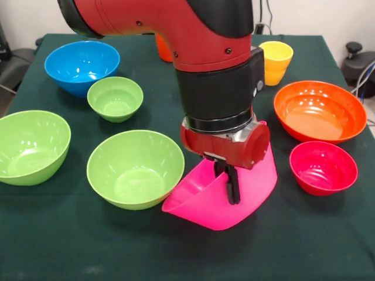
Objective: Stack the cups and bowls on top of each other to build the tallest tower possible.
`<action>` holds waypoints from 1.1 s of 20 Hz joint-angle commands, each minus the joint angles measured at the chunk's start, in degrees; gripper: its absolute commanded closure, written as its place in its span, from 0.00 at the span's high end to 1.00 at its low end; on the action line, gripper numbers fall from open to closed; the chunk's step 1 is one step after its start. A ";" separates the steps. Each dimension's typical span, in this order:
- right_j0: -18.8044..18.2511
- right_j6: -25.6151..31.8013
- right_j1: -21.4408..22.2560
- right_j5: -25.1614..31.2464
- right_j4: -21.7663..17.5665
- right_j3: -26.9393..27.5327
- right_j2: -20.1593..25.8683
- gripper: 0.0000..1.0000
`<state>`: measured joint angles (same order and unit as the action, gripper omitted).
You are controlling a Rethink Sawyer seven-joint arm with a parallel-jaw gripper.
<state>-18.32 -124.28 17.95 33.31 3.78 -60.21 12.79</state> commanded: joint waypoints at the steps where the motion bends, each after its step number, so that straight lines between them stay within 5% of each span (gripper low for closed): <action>1: -4.32 16.28 -0.96 -3.38 -8.33 -9.22 8.20 0.00; 11: -4.11 12.25 1.31 -4.36 -13.05 -11.80 5.76 0.00; 22: -8.12 16.39 0.54 -4.45 -14.94 -13.71 12.34 0.00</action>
<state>-23.96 -124.28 21.08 29.88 -3.57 -66.68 19.15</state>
